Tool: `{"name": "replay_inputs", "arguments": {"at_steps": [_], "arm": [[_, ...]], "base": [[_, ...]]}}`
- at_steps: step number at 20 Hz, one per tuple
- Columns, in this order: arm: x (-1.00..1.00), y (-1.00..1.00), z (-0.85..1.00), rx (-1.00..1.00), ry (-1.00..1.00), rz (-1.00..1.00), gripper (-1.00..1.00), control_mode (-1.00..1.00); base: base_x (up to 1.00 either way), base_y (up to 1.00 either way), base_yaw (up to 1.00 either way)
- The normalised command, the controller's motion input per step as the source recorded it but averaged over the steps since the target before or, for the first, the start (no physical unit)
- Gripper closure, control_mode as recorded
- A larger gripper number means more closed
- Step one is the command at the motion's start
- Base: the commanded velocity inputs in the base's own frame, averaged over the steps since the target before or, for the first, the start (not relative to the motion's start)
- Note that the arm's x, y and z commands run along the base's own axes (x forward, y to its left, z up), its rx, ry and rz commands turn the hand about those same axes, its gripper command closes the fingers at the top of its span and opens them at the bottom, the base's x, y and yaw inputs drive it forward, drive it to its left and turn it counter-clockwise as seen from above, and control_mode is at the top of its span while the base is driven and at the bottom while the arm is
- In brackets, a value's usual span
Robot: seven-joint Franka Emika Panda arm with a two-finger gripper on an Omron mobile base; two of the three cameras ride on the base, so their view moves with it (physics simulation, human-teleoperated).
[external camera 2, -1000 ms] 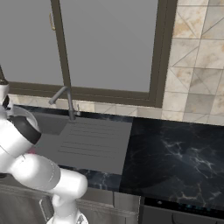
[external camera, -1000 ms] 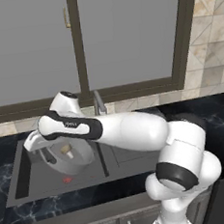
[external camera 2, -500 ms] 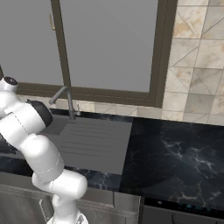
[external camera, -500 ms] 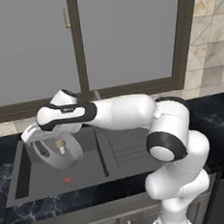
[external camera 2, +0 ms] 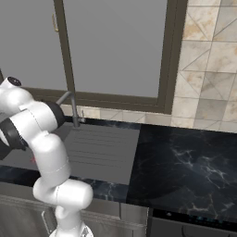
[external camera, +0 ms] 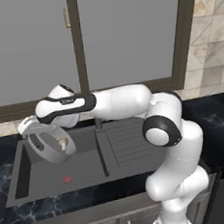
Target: Dump the mushroom from the pot into the sink. Then turn on the water and wash the mushroom. Then turn off the water and put the mushroom back in the pot.
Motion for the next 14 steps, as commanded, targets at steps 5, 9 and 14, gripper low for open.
{"name": "replay_inputs", "arguments": {"at_steps": [5,9,14], "arm": [[0.09,0.06,0.17,0.07,0.0,0.0,1.0,-1.0],[0.09,0.02,0.17,0.12,0.03,0.0,1.0,-1.0],[0.12,0.0,0.16,0.18,0.07,0.0,1.0,-1.0]], "base": [[0.0,0.0,0.0],[0.0,0.0,0.0],[0.0,0.0,0.0]]}}
